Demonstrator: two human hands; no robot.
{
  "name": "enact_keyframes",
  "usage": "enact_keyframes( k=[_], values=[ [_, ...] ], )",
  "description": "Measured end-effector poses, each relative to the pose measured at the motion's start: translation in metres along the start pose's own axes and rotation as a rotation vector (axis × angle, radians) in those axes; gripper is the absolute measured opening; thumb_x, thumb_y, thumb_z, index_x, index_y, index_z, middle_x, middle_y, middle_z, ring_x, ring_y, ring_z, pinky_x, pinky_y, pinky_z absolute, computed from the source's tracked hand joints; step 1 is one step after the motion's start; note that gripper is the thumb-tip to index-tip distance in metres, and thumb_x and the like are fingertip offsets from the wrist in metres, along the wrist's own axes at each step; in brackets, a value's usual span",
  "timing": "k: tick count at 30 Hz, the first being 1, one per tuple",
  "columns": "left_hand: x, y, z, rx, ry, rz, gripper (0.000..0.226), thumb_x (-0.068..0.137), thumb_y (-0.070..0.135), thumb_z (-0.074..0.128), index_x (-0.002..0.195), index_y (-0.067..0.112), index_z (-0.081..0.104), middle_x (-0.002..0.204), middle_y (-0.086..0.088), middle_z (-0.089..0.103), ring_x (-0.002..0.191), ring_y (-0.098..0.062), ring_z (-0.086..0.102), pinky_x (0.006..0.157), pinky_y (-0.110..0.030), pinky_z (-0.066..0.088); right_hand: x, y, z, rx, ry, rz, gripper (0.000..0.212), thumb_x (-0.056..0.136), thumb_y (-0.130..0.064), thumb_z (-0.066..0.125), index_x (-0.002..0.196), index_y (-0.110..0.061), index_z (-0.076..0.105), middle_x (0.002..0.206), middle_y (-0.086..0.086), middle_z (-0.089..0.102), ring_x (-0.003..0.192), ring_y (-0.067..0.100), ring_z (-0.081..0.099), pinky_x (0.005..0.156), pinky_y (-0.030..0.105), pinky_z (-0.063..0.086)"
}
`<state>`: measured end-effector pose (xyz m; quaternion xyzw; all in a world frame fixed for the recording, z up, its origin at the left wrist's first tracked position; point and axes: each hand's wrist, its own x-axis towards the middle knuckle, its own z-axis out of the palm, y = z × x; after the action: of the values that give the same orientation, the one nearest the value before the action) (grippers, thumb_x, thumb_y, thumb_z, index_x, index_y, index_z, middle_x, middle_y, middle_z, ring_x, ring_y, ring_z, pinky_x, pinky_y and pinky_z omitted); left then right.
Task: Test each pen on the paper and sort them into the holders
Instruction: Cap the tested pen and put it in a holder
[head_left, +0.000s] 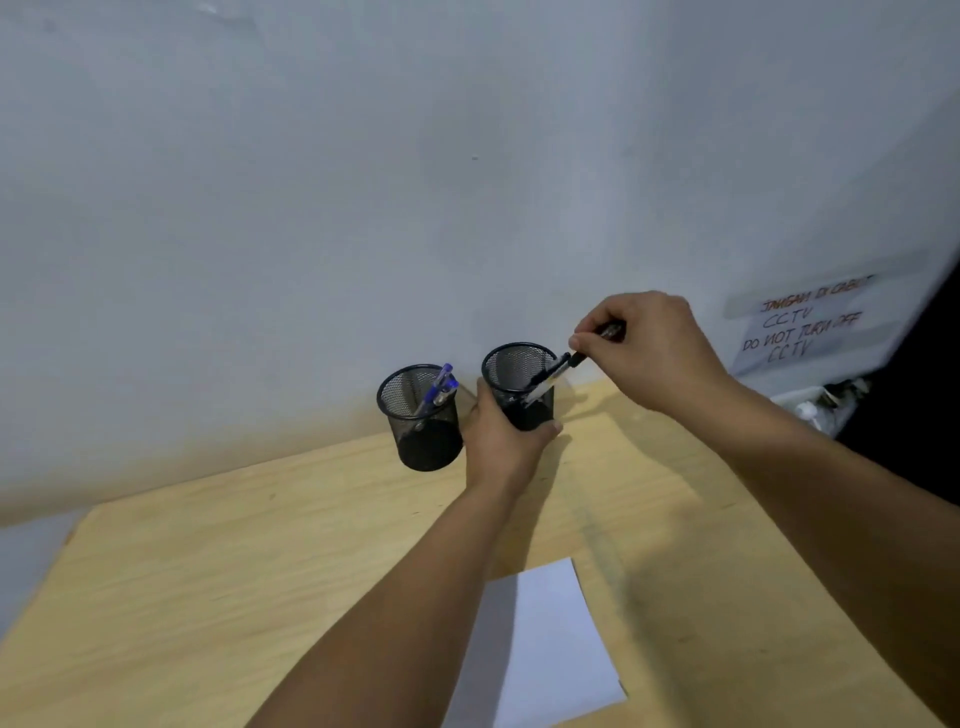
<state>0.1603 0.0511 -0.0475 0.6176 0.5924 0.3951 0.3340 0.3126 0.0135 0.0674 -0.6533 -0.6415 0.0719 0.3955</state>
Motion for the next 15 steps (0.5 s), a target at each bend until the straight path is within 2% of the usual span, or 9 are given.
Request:
enact_keyframes(
  k=[4, 8, 13, 15],
  values=[
    [0.009, -0.005, 0.005, -0.028, 0.038, 0.006, 0.076, 0.064, 0.033, 0.086, 0.129, 0.022, 0.048, 0.122, -0.001, 0.063, 0.113, -0.02, 0.058, 0.098, -0.035, 0.048, 0.014, -0.001, -0.001, 0.065, 0.023, 0.008, 0.005, 0.082, -0.025, 0.075, 0.077, -0.022, 0.075, 0.064, -0.017, 0.061, 0.059, -0.004, 0.055, 0.051, 0.001, 0.036],
    [0.011, -0.012, 0.009, -0.017, 0.065, -0.014, 0.068, 0.066, 0.038, 0.083, 0.125, 0.024, 0.052, 0.117, -0.002, 0.064, 0.11, -0.021, 0.059, 0.094, -0.037, 0.05, 0.021, -0.002, 0.003, 0.108, 0.056, -0.02, 0.005, 0.082, -0.024, 0.074, 0.077, -0.023, 0.075, 0.062, -0.018, 0.06, 0.056, -0.009, 0.054, 0.051, 0.002, 0.036],
    [0.012, -0.015, 0.011, -0.003, 0.084, -0.016, 0.061, 0.068, 0.034, 0.083, 0.121, 0.025, 0.054, 0.115, 0.002, 0.065, 0.105, -0.016, 0.061, 0.09, -0.029, 0.049, 0.023, 0.006, 0.028, -0.002, -0.018, -0.058, 0.005, 0.082, -0.023, 0.073, 0.08, -0.02, 0.076, 0.068, -0.008, 0.064, 0.065, 0.006, 0.059, 0.058, 0.006, 0.04],
    [0.011, -0.013, 0.011, 0.004, 0.088, -0.024, 0.058, 0.068, 0.034, 0.083, 0.119, 0.025, 0.055, 0.113, 0.004, 0.066, 0.103, -0.014, 0.062, 0.089, -0.028, 0.05, 0.021, 0.01, 0.04, -0.069, -0.079, -0.087, 0.005, 0.084, -0.024, 0.072, 0.082, -0.021, 0.075, 0.073, -0.006, 0.068, 0.073, 0.011, 0.062, 0.067, 0.02, 0.048]
  ],
)
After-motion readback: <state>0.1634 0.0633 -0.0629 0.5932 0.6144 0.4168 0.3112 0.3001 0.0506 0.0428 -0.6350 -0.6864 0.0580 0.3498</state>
